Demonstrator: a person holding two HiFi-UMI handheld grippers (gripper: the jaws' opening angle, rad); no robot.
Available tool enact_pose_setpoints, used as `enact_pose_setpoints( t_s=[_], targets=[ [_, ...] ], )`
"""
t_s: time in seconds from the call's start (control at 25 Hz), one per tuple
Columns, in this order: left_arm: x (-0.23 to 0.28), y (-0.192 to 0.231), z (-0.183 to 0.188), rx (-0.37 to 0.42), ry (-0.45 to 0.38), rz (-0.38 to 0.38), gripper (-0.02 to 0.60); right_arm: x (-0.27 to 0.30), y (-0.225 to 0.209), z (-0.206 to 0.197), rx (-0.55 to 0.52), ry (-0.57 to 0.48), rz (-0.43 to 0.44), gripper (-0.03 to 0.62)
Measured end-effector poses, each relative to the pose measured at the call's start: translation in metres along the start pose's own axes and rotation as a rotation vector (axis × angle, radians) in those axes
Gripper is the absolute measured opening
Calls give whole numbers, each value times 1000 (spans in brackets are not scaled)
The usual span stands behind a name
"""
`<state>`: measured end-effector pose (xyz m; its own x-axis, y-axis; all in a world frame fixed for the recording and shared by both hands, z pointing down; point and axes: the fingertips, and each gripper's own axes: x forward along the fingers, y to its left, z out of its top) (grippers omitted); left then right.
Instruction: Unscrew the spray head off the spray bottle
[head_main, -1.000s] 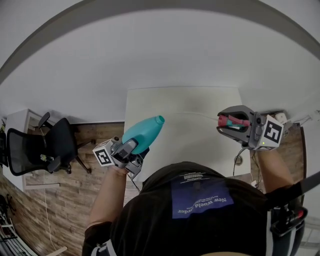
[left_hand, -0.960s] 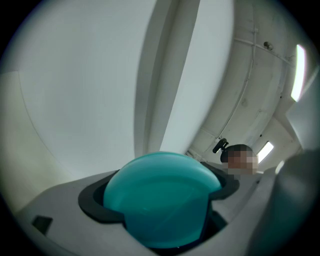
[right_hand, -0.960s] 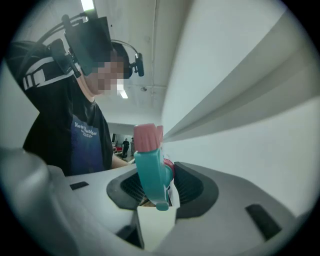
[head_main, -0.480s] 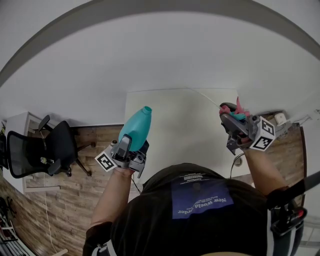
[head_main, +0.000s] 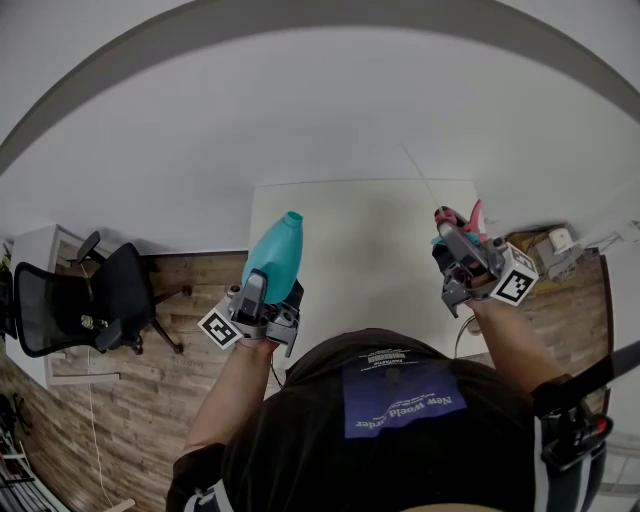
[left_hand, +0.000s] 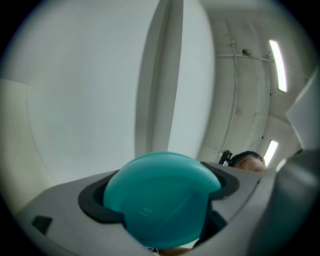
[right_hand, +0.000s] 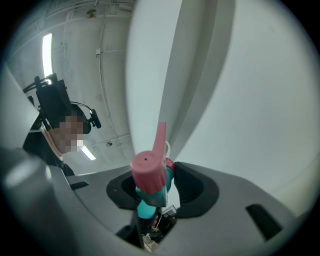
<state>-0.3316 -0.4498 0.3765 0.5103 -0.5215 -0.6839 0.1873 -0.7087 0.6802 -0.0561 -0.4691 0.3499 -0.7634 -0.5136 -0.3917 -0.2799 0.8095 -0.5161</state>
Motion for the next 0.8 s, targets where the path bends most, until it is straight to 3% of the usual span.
enact_pose_setpoints(
  t_s=[0.8],
  targets=[
    [-3,2,-2,5,29,8,489,6,-1,-7,30,19,12,137]
  ],
)
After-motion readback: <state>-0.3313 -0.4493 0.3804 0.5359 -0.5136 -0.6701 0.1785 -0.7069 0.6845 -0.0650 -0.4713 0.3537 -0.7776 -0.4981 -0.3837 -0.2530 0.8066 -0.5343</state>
